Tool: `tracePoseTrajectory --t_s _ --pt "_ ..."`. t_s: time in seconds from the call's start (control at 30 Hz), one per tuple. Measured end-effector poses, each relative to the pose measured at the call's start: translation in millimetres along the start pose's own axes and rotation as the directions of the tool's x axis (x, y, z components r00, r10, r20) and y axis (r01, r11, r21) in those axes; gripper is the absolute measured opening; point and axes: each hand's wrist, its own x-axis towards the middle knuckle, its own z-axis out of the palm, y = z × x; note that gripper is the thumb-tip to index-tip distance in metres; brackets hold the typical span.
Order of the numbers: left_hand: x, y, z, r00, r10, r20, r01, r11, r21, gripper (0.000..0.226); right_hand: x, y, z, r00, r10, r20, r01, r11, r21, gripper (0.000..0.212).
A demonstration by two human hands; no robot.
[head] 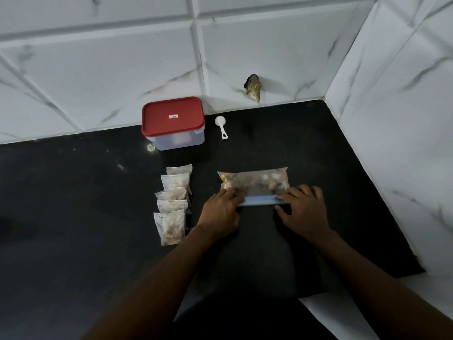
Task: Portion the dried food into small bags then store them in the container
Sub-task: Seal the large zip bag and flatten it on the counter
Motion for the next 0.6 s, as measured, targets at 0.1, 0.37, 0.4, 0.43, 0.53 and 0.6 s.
tracePoseTrajectory --t_s 0.1,0.37,0.4,0.43,0.53,0.6 --pt "3.4 -1.6 -2.1 1.000 -0.007 0.016 0.006 1.000 0.005 0.042 3.7 0.5 0.6 1.000 -0.009 -0.014 0.009 1.000 -0.011 0.023" --pt "10.0 -8.2 -4.9 0.999 -0.043 -0.018 0.043 0.998 -0.037 0.037 17.4 -0.4 -4.8 0.995 -0.001 -0.104 0.006 0.999 0.052 0.029" --pt "10.2 -8.5 -3.5 0.999 -0.039 -0.025 0.038 0.999 -0.036 0.037 19.0 -1.2 -3.6 0.996 0.006 -0.083 -0.004 0.999 0.031 0.030" --pt "10.2 -8.1 -2.4 0.998 -0.045 -0.038 0.044 0.998 -0.033 0.036 19.7 -1.4 -0.3 0.998 0.012 -0.063 -0.012 1.000 0.005 0.032" --pt "12.7 -7.0 -0.7 0.992 -0.086 -0.092 0.090 0.995 0.042 0.034 19.5 -1.3 7.3 0.997 0.049 -0.062 -0.050 0.999 -0.014 0.024" --pt "16.2 -6.7 -1.2 0.987 -0.100 -0.128 0.108 0.992 0.064 0.032 21.4 -2.6 5.6 0.993 0.078 -0.084 -0.079 0.997 -0.002 0.022"
